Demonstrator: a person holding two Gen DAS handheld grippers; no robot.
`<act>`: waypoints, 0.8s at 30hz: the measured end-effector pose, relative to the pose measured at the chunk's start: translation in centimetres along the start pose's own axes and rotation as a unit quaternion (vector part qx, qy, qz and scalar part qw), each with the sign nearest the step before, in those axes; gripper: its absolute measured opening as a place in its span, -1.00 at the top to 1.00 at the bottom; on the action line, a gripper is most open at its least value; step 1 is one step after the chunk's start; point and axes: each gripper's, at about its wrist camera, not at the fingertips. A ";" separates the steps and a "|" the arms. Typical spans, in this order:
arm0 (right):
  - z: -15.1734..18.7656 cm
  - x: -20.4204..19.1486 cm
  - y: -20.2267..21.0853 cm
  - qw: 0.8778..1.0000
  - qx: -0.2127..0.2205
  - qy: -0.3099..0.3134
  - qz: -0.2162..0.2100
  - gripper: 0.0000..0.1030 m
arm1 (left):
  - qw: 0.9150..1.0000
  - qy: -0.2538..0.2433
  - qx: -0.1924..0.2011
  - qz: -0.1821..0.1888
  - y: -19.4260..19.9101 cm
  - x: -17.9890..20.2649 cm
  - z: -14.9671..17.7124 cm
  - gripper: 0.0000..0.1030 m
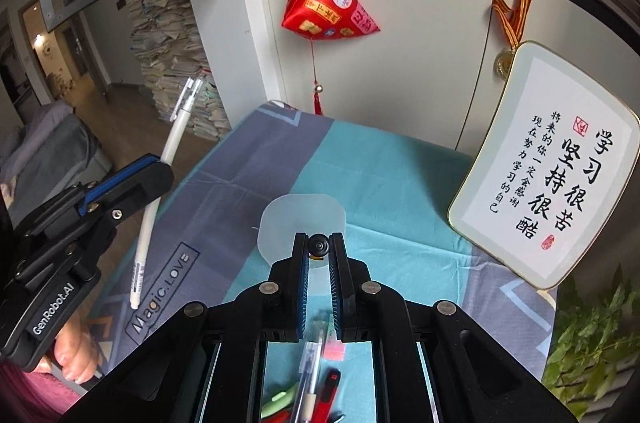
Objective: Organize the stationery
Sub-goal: 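Carry the orange-and-black pen into the frosted cup with the right tool while the left tool lifts the white pen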
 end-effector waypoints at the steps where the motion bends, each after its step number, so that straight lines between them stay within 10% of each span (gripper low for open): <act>1: -0.2 0.0 -0.4 1.000 -0.007 -0.002 -0.002 0.80 | 1.000 0.001 0.001 0.001 0.0 0.0 0.0 0.90; 14: 0.2 1.3 -0.8 0.998 -0.008 -0.048 -0.033 0.80 | 1.000 -0.001 0.017 0.010 -0.6 0.8 -1.3 0.90; 24: 7.4 1.7 2.5 0.997 0.029 -0.061 -0.022 0.80 | 0.999 0.008 0.050 0.009 -3.6 1.7 -3.6 0.90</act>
Point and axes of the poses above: each gripper's, at about its wrist camera, not at the fingertips, and y roughly against the way its jaws point, x to its right, z to its underside, and after that the axes turned 13 degrees about -x, right-handed
